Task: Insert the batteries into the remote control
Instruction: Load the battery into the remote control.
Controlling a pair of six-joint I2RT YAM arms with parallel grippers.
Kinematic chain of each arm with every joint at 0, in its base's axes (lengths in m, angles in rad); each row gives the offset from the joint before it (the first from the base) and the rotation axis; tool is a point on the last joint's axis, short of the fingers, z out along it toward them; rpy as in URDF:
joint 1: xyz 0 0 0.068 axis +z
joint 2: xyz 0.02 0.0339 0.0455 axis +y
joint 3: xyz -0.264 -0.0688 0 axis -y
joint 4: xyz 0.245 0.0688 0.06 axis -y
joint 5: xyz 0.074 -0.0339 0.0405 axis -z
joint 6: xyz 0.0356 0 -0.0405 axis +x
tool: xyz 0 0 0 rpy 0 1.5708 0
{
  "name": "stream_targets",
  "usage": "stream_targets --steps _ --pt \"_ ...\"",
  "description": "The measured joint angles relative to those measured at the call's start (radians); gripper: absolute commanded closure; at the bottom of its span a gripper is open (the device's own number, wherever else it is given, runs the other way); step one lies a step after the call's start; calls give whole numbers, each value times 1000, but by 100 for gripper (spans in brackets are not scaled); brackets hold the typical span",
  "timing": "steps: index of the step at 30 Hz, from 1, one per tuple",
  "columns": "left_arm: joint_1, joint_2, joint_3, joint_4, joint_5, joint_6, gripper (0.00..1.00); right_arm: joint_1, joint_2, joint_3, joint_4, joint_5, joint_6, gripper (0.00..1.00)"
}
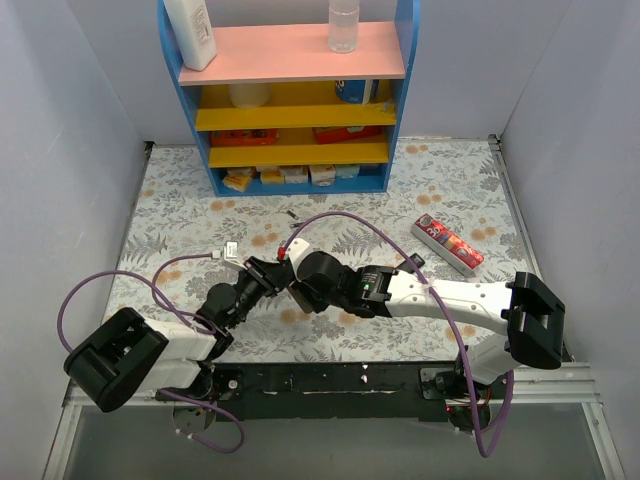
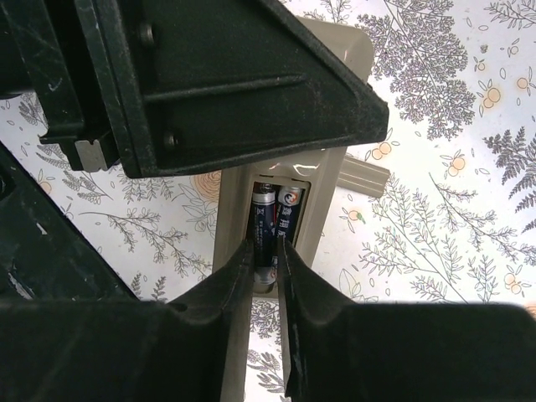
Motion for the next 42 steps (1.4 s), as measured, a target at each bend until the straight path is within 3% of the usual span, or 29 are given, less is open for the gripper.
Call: stream_targets --steps 15,20,29,42 --pt "-5 68 0 16 -3 -80 100 -8 -1 0 -18 14 -10 51" --pt "-6 68 0 27 -3 -100 100 -10 -17 0 -1 -22 -28 48" --pt "-6 68 0 42 18 -153 100 -22 -167 -63 77 -177 -161 50" --pt "3 -24 0 -34 130 -188 100 -126 -393 -254 81 -468 -544 62"
